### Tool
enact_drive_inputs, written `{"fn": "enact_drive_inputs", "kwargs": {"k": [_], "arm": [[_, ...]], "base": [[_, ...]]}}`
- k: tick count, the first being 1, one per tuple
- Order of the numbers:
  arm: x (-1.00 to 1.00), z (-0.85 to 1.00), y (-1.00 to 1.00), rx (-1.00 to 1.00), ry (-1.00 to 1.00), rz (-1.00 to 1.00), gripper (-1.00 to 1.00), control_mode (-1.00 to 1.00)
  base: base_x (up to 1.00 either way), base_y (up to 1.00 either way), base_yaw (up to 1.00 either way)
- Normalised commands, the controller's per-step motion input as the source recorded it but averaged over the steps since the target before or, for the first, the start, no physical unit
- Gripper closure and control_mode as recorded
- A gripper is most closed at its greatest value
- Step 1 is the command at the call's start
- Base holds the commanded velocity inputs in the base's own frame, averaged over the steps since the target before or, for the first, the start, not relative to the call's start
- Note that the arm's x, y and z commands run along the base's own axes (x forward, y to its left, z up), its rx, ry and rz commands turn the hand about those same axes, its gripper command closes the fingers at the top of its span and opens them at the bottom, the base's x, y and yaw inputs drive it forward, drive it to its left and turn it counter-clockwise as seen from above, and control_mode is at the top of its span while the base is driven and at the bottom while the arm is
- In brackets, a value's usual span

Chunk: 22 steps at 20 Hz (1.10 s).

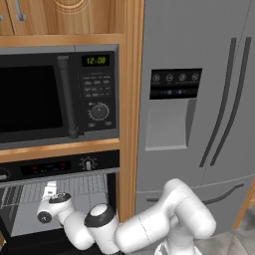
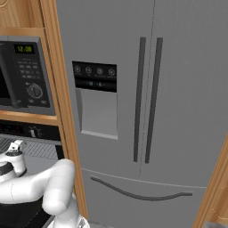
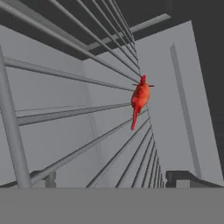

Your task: Take the fish from the oven and place it on the plate on the counter.

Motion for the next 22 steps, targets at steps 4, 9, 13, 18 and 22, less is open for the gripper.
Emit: {"fn": "enact_drive_inputs", "kwargs": {"k": [4, 9, 13, 18, 22], "arm": [[0.04, -0.49, 0.0, 0.05, -0.14, 0.0, -1.0, -1.0], [0.0, -0.05, 0.0, 0.0, 0.0, 0.0, 1.0, -1.0], [-0.11, -0.36, 0.0, 0.0, 0.0, 0.0, 1.0, -1.0], [-0.47, -0.52, 0.0, 0.0, 0.01, 0.02, 1.0, -1.0], [-0.73, -0.54, 0.0, 0.0, 0.0, 0.04, 1.0, -1.0]], "base": [[0.0, 0.0, 0.0], [0.0, 0.0, 0.0], [0.0, 0.0, 0.0], [0.0, 0.0, 0.0], [0.0, 0.0, 0.0]]}}
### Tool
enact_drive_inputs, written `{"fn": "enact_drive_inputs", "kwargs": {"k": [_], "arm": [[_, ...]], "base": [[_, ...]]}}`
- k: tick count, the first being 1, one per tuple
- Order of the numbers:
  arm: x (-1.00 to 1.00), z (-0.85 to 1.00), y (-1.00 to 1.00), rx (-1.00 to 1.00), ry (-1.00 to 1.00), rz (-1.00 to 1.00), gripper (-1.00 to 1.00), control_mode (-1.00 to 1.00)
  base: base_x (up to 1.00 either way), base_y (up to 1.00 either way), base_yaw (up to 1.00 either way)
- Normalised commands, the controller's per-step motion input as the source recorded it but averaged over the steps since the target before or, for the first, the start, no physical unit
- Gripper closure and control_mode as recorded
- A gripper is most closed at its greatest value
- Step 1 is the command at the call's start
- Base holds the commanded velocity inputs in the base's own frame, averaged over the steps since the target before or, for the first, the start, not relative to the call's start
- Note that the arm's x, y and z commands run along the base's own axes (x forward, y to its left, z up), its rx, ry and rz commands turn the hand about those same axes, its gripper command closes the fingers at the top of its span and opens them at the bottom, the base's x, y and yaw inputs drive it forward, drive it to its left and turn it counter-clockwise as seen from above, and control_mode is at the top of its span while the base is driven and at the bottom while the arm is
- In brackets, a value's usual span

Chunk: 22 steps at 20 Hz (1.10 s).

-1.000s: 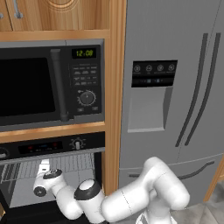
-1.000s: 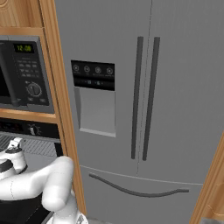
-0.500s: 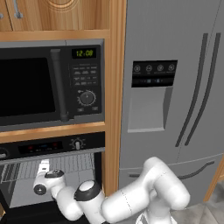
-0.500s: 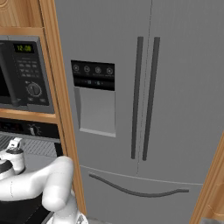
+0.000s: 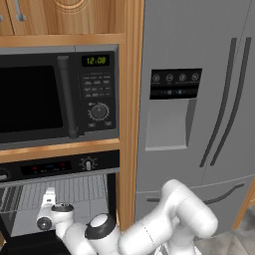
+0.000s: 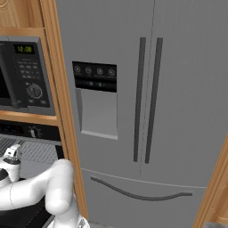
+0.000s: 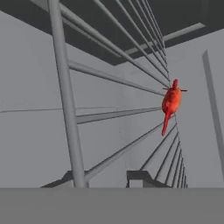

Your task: Take the fish from the oven and place it on the plate on the counter.

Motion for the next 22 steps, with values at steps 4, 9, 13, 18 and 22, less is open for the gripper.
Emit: {"fn": "enact_drive_inputs", "kwargs": {"k": [4, 9, 13, 18, 22], "arm": [[-0.8, -0.51, 0.0, 0.0, 0.01, 0.05, 1.0, -1.0], [-0.96, -0.61, 0.0, 0.0, 0.06, 0.08, 1.0, -1.0], [-1.0, -0.64, 0.0, 0.0, 0.08, 0.09, 1.0, -1.0], [-1.0, -0.58, 0.0, 0.0, 0.11, 0.11, 1.0, -1.0], [-1.0, -0.56, 0.0, 0.0, 0.12, 0.12, 1.0, -1.0]], "base": [[0.0, 0.0, 0.0], [0.0, 0.0, 0.0], [0.0, 0.0, 0.0], [0.0, 0.0, 0.0], [0.0, 0.0, 0.0]]}}
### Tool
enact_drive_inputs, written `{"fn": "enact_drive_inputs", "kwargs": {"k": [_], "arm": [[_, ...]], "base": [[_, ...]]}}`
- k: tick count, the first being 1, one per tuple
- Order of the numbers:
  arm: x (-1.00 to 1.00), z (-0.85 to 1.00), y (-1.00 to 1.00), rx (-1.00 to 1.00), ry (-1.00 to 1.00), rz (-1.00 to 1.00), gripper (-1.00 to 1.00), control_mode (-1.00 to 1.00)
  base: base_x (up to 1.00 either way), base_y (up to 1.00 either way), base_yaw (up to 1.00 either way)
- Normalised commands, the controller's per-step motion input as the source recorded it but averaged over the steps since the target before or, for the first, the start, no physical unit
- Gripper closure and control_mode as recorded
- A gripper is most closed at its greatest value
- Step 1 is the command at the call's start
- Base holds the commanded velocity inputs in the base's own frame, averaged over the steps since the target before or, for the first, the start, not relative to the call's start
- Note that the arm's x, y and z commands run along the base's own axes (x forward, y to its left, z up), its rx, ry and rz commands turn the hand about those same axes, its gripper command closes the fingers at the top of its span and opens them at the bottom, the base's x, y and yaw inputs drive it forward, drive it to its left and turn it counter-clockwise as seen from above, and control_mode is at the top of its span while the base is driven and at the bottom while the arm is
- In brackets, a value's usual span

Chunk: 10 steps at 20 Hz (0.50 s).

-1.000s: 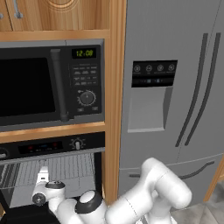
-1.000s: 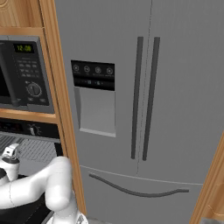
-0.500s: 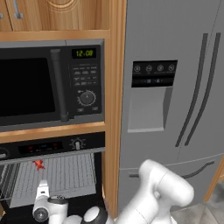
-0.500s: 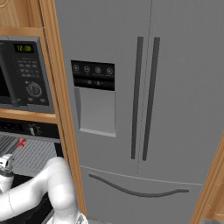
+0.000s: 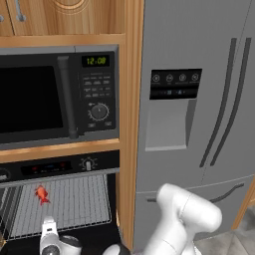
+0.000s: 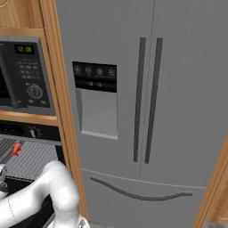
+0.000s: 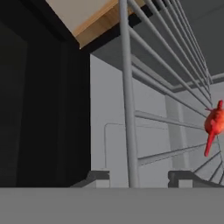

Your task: Take the fish from the oven and place it on the plate on the counter.

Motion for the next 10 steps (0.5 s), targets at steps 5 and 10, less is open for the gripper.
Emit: {"fn": "enact_drive_inputs", "kwargs": {"k": [5, 10], "arm": [[-1.0, -0.56, 0.0, 0.0, 0.11, 0.12, 1.0, -1.0], [-1.0, -0.51, 0.0, 0.0, 0.1, 0.12, 1.0, -1.0]], "base": [[0.0, 0.0, 0.0], [0.0, 0.0, 0.0]]}}
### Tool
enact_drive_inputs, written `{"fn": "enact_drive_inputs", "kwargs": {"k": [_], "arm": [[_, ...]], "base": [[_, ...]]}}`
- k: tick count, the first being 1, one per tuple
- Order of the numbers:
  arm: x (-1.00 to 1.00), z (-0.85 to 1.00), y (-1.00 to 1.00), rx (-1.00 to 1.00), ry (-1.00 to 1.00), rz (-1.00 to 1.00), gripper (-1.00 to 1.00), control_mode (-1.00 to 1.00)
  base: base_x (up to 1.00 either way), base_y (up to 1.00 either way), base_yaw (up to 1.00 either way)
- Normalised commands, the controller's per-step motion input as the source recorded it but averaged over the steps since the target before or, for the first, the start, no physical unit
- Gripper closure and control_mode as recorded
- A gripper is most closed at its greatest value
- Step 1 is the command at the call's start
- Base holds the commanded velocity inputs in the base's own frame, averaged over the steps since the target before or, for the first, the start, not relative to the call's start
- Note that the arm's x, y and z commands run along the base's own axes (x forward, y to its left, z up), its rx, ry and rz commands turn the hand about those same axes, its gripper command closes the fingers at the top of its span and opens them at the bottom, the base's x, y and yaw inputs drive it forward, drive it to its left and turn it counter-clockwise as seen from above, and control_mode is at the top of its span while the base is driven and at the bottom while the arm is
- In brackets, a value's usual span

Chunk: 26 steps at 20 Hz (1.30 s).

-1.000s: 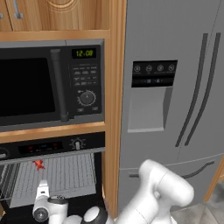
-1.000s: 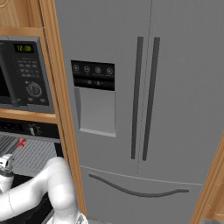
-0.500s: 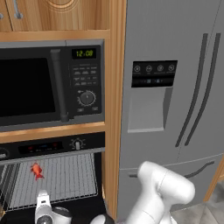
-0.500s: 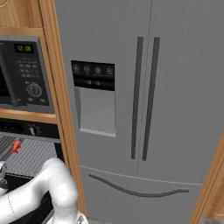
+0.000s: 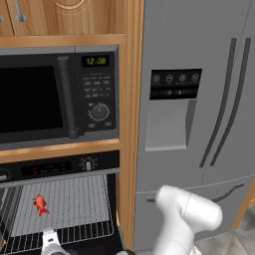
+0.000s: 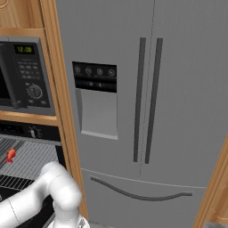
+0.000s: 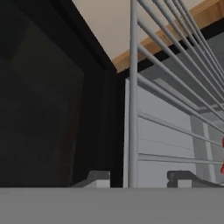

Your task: Take the fish from the oven and place it on the plate on the counter.

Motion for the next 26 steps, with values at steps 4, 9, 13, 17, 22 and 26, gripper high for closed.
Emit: {"fn": "enact_drive_inputs", "kwargs": {"k": [4, 9, 13, 17, 22, 26], "arm": [[-1.0, -0.44, 0.0, 0.0, 0.09, 0.12, 1.0, -1.0], [-1.0, -0.19, 0.01, 0.0, 0.04, 0.15, 1.0, -1.0], [-1.0, 0.51, 0.0, 0.05, -0.25, 0.09, 1.0, -1.0], [-0.98, 1.0, 0.0, 0.12, -0.23, 0.03, 1.0, -1.0], [-0.78, 1.0, 0.0, 0.14, -0.09, -0.01, 1.0, -1.0], [-0.22, 1.0, 0.0, 0.11, 0.03, -0.13, 1.0, -1.0]], "base": [[0.0, 0.0, 0.0], [0.0, 0.0, 0.0], [0.0, 0.0, 0.0], [0.0, 0.0, 0.0], [0.0, 0.0, 0.0], [0.0, 0.0, 0.0]]}}
